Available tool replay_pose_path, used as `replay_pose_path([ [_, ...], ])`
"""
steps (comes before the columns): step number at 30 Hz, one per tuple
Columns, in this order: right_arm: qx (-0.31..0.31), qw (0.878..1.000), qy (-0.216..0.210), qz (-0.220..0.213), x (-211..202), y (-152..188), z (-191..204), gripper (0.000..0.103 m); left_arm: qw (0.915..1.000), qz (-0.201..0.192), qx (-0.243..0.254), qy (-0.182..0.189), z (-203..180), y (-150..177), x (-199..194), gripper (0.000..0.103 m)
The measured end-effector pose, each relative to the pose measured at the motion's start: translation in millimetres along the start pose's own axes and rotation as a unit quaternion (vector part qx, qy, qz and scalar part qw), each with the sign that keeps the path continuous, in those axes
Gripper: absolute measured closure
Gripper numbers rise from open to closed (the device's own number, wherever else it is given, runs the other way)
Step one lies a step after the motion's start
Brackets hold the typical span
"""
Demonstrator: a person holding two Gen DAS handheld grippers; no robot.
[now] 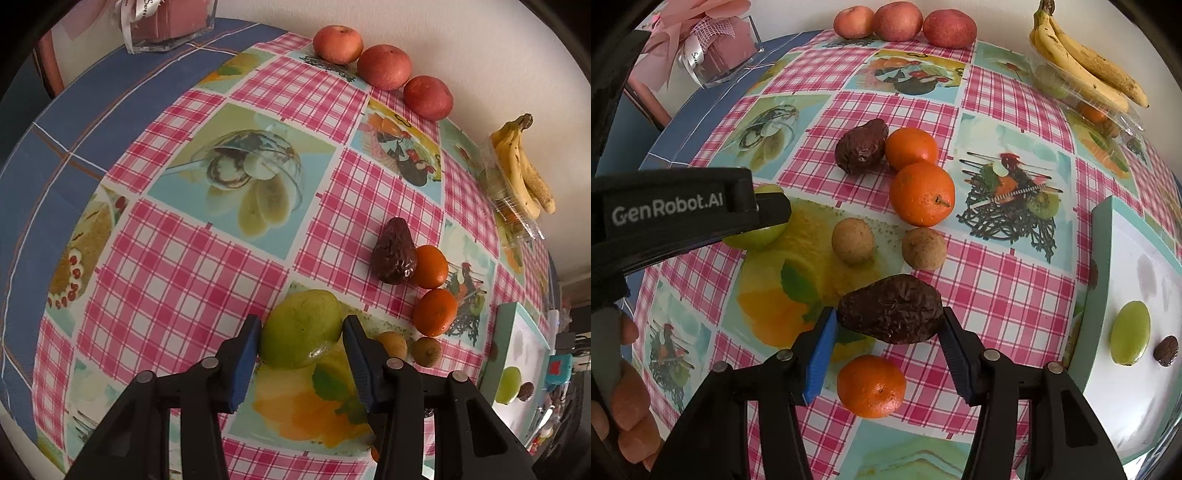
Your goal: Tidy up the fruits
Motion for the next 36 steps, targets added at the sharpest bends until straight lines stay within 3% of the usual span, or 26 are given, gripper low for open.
replay_pose_path([
  [20,0.007,0.999,-0.006,-0.037,-38,2,-5,0.046,0.9979,-0.063,-0.007,0.01,0,-6,-47,0.055],
  [36,0.032,0.998,0.002,-0.055,-59,4,-35,0.046,0.9935,-0.112,0.0,0.015,-16,-6,-84,0.055],
])
Point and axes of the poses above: each gripper's, at about its wrist camera, not at the fingertips, and x roughly the way its jaws point, z to its left, y to its underside, the point moved 2 cm from there along x, roughly the way its jaws point, and after that the axes turned 6 degrees about -x, right-handed, at the moved point
